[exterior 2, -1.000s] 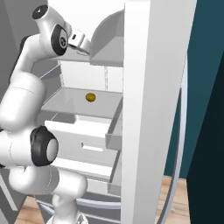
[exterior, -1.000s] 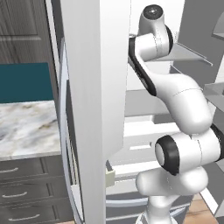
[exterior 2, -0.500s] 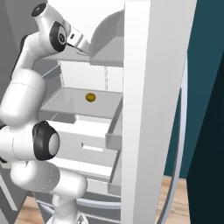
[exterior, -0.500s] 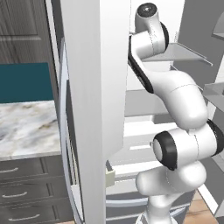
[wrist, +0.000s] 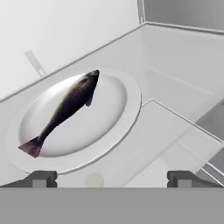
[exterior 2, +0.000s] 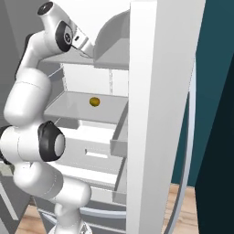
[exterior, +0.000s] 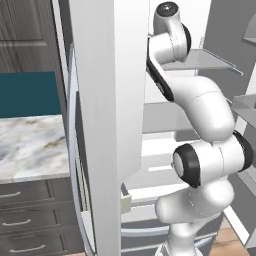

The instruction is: Retrieve the fish from the fridge and place it on the saucepan with marinade on the stove.

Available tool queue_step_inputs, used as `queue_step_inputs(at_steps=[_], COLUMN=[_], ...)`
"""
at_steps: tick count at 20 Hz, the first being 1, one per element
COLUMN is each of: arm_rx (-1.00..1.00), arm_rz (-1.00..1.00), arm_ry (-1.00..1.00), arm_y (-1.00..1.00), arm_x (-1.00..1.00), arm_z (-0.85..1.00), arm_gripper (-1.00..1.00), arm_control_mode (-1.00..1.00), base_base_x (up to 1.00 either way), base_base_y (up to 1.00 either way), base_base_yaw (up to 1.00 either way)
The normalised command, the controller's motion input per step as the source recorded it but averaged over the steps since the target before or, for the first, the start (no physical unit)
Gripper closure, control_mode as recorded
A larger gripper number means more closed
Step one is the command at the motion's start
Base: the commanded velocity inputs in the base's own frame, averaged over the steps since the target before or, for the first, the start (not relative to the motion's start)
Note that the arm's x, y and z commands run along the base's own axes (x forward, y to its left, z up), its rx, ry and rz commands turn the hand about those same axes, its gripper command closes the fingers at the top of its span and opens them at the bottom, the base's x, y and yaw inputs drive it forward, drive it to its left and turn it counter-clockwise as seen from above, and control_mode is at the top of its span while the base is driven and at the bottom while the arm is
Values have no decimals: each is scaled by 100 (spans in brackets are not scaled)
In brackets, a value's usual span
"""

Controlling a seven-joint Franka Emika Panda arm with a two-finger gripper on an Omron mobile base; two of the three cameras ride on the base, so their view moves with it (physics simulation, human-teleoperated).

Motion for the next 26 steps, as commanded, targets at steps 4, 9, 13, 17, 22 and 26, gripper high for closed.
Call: queue_step_inputs(at_steps=[4, 9, 13, 17, 22, 26], arm_rx=[9, 7, 2, 0, 0, 0], arm_rz=[-4, -1, 0, -1, -2, -3], arm_ry=[0, 1, 5, 10, 13, 6], arm_y=[0, 0, 0, 0, 0, 0], arm_x=[27, 37, 41, 26, 23, 18], arm_z=[0, 0, 0, 0, 0, 0], arm_gripper=[-100, -100, -100, -100, -100, -100], arm_control_mode=[-100, -100, -100, -100, -100, -100], base_base_x=[0, 0, 0, 0, 0, 0], base_base_y=[0, 0, 0, 0, 0, 0], base_base_yaw=[0, 0, 0, 0, 0, 0])
